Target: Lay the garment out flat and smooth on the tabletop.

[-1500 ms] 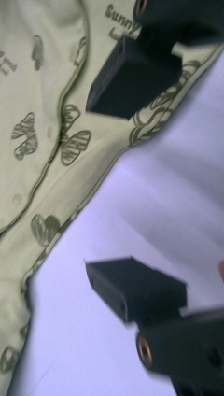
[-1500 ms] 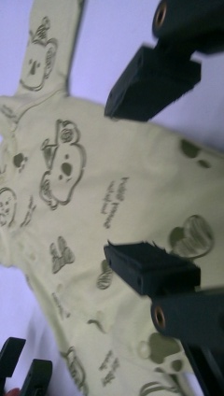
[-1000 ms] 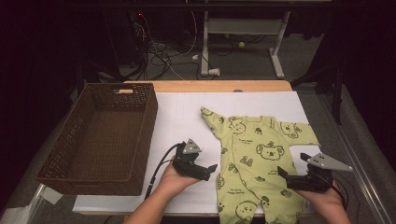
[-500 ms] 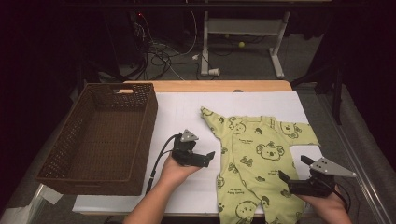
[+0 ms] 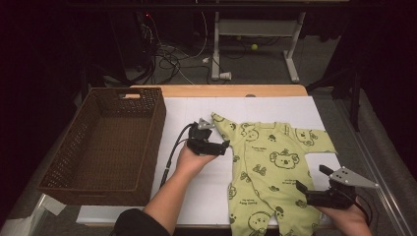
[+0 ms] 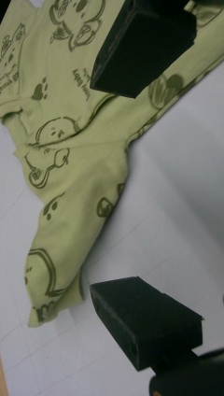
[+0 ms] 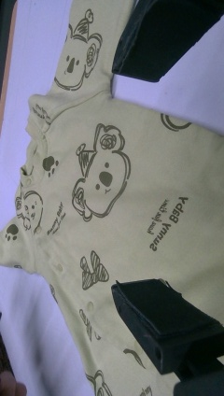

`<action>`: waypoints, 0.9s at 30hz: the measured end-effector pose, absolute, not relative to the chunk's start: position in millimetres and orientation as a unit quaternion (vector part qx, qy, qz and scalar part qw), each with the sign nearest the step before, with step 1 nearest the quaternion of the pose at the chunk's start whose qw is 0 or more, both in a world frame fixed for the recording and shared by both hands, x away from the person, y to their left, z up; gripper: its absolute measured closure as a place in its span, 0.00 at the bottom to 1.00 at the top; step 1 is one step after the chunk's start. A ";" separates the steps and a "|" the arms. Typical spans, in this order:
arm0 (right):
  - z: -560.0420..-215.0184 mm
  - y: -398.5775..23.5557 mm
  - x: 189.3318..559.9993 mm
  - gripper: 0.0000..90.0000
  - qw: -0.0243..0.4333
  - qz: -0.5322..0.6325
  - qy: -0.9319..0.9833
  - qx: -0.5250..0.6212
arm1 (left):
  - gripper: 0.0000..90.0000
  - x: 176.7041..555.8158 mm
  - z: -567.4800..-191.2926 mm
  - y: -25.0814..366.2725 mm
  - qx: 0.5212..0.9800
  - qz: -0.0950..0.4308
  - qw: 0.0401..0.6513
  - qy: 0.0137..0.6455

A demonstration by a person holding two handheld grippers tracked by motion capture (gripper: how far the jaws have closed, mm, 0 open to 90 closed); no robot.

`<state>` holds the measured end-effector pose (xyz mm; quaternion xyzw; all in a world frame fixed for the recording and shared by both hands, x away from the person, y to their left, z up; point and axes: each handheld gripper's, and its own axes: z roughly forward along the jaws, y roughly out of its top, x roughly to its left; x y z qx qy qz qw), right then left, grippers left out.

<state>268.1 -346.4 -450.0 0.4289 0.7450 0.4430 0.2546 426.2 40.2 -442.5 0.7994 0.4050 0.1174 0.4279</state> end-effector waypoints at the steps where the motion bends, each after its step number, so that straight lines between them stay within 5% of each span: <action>1: -450.3 -346.6 268.1 0.00 0.254 0.443 0.745 0.429 | 0.05 431.3 -443.6 38.2 0.800 0.118 0.425 0.408; 14: -450.4 -343.2 270.3 0.00 0.248 0.447 0.746 0.428 | 0.30 476.1 -458.5 31.0 0.784 0.121 0.390 0.468; 27: -450.0 -340.6 272.3 0.00 0.245 0.447 0.749 0.423 | 0.92 474.3 -464.9 21.8 0.787 0.104 0.411 0.449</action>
